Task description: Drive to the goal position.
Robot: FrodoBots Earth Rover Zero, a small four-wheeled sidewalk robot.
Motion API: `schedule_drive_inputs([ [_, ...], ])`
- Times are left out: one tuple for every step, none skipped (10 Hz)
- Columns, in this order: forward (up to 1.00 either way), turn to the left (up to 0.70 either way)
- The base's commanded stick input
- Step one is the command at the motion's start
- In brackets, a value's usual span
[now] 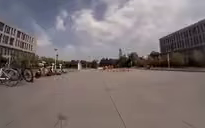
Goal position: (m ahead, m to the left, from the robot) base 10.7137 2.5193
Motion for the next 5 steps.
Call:
schedule_drive_inputs([
  [1.00, 0.00],
  [1.00, 0.00],
  [1.00, 0.00],
  [1.00, 0.00],
  [1.00, 0.00],
])
